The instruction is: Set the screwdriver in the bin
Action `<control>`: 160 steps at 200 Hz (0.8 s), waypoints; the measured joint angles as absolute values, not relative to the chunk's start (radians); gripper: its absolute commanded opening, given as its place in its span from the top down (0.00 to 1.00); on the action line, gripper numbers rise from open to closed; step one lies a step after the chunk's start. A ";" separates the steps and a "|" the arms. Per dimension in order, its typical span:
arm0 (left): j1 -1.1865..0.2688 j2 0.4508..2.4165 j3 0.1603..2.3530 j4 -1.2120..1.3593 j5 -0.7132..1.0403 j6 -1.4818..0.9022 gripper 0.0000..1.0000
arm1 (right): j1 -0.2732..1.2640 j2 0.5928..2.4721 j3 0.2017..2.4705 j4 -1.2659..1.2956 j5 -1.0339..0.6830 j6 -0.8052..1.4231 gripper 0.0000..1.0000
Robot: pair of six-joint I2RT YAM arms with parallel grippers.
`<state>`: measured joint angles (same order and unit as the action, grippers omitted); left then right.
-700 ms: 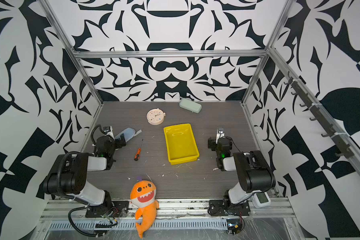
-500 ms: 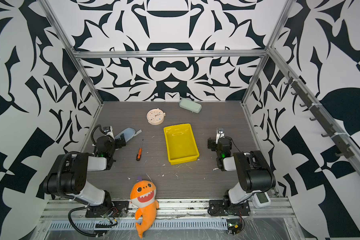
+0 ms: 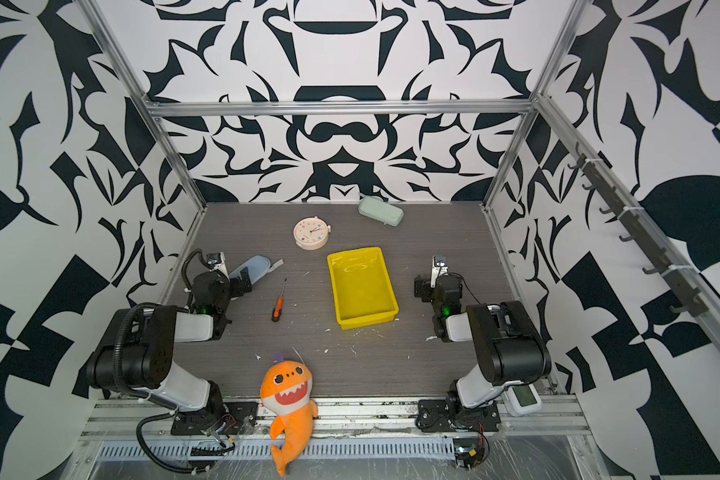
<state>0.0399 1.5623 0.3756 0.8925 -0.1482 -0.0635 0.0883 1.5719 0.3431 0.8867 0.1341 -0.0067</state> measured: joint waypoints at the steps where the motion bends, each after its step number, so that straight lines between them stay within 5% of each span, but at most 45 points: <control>1: 0.040 1.562 0.376 0.892 -0.148 -0.064 0.01 | 0.088 1.572 0.343 0.887 0.134 -0.007 0.00; 160: 0.040 1.562 0.375 0.893 -0.148 -0.063 0.00 | 0.088 1.572 0.343 0.886 0.126 -0.007 0.00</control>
